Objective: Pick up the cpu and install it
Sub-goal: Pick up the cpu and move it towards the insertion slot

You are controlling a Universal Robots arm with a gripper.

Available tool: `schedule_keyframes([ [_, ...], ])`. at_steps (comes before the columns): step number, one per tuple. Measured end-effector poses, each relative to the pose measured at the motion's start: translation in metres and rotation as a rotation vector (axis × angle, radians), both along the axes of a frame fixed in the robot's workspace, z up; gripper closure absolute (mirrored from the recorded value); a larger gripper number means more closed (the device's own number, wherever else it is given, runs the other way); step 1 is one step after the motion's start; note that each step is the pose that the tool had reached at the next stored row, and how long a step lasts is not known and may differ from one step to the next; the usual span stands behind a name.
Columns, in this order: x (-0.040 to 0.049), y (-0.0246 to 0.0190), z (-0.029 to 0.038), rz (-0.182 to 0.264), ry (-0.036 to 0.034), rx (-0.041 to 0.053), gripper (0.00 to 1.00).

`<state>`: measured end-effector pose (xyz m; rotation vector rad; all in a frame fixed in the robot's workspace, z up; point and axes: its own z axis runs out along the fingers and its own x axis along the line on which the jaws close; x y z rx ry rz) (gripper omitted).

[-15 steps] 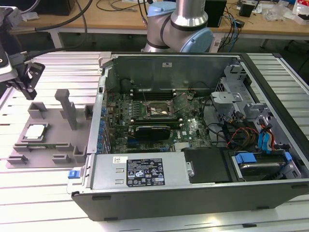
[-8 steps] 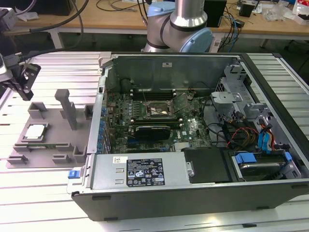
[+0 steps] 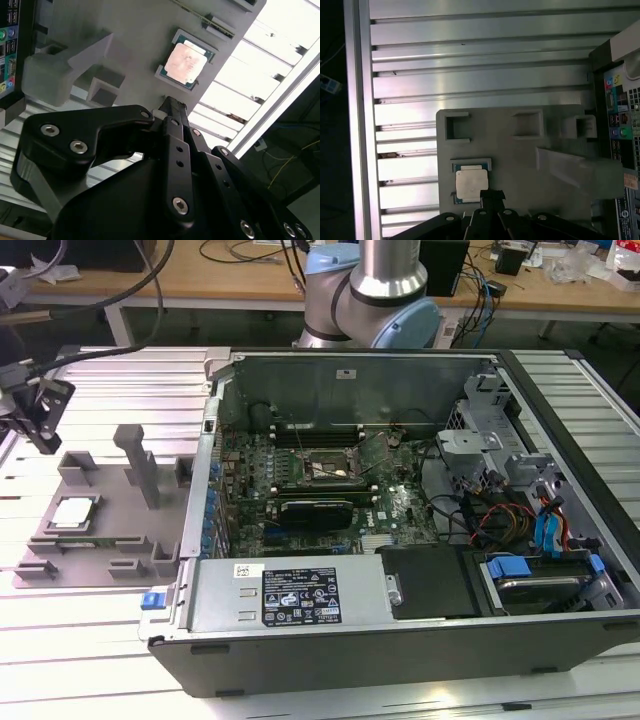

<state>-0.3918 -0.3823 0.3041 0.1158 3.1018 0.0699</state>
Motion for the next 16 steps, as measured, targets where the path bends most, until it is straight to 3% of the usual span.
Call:
schedule_keyframes([
  [5, -0.0037, -0.0007, -0.0095, 0.000, 0.0001, -0.0001, 0.89],
  [16, -0.0101, -0.0116, -0.0353, 0.000, 0.0000, 0.0000, 0.89],
])
